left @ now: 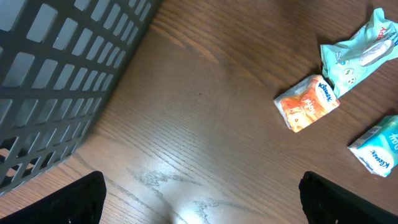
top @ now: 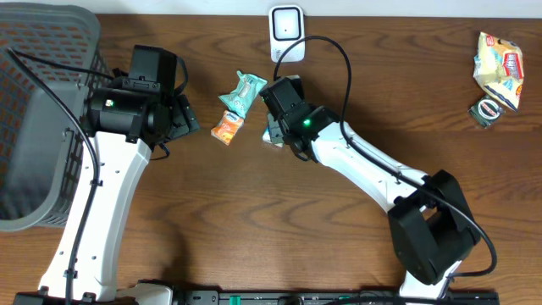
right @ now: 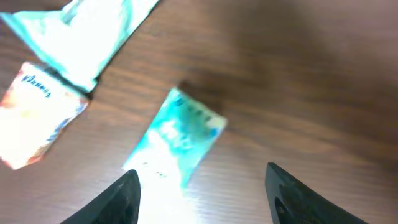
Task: Scan the item barcode
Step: 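Grasp the blue-green Kleenex tissue pack with the right gripper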
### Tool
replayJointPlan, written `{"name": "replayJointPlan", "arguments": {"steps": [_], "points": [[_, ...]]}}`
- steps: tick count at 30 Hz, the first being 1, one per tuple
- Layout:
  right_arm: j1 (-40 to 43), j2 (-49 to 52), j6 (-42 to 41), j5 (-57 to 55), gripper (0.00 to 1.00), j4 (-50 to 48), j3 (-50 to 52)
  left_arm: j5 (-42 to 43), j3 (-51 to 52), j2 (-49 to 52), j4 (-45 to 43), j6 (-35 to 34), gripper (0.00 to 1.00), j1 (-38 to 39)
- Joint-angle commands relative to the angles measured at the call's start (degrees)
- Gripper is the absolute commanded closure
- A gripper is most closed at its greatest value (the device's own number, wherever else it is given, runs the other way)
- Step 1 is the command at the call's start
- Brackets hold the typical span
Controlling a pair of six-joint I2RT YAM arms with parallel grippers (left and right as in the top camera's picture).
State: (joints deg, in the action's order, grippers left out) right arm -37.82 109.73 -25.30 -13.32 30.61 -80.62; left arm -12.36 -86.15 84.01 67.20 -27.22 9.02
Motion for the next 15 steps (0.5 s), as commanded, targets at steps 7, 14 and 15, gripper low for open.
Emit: {"name": "replayJointPlan", "arguments": {"steps": [7, 14, 15], "points": [[3.3, 8.7, -10.5, 9.8, 0.44, -2.5, 0.1, -0.8, 0.0, 0.2, 0.2, -0.5, 0.02, -0.2], [6.8, 12.3, -12.4, 15.5, 0.79, -3.2, 0.1, -0.8, 0.0, 0.2, 0.2, -0.5, 0.02, -0.2], [7.7, 12.4, -12.3, 17.2, 0.85, -3.2, 0.1, -0.8, 0.0, 0.2, 0.2, -0.5, 0.03, -0.2]]}}
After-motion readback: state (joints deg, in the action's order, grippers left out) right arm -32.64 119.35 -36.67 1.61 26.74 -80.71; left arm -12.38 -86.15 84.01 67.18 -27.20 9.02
